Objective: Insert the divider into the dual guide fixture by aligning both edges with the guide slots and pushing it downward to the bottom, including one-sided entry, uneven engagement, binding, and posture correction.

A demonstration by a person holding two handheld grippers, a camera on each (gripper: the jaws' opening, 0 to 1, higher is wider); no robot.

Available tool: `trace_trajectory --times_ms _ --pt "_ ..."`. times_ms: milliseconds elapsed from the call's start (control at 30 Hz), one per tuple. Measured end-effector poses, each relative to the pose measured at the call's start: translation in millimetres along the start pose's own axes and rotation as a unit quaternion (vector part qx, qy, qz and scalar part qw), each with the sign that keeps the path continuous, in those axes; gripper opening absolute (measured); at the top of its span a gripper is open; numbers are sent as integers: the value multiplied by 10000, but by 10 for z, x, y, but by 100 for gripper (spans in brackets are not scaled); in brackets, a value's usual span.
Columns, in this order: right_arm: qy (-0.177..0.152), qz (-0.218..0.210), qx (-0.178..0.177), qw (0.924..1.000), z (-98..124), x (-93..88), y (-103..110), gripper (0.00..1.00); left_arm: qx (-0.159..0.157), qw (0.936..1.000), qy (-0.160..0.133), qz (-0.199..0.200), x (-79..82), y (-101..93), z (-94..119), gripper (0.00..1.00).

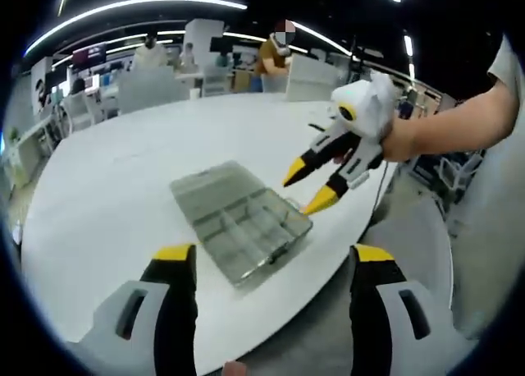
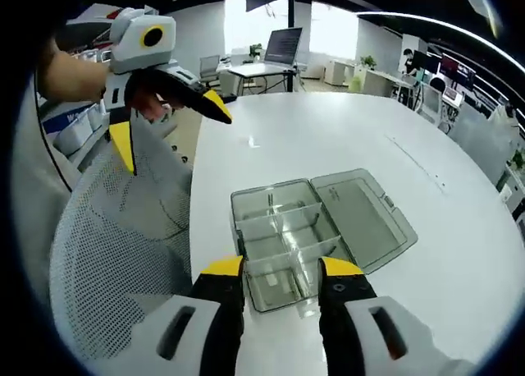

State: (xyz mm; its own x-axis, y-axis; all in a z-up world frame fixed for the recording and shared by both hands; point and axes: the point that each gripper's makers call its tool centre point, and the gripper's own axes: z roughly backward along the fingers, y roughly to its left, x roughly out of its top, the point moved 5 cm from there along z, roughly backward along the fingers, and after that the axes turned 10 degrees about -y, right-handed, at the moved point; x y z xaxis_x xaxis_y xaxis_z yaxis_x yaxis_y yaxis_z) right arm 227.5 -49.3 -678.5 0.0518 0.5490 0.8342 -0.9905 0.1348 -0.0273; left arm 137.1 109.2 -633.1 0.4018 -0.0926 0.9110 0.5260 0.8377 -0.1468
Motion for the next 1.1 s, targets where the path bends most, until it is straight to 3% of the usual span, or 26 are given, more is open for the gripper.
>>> trace_trajectory --times_ms 467,733,1100 --pt "-375 -459 -504 9970 -32 125 45 42 -226 9996 130 -146 -91 560 190 75" --pt "-382 -610 -668 9952 -63 104 50 45 -328 9988 163 -325 -161 902 197 75" --pt "-322 -646 -670 9951 -64 50 35 47 -350 9979 337 -433 -392 1311 197 73"
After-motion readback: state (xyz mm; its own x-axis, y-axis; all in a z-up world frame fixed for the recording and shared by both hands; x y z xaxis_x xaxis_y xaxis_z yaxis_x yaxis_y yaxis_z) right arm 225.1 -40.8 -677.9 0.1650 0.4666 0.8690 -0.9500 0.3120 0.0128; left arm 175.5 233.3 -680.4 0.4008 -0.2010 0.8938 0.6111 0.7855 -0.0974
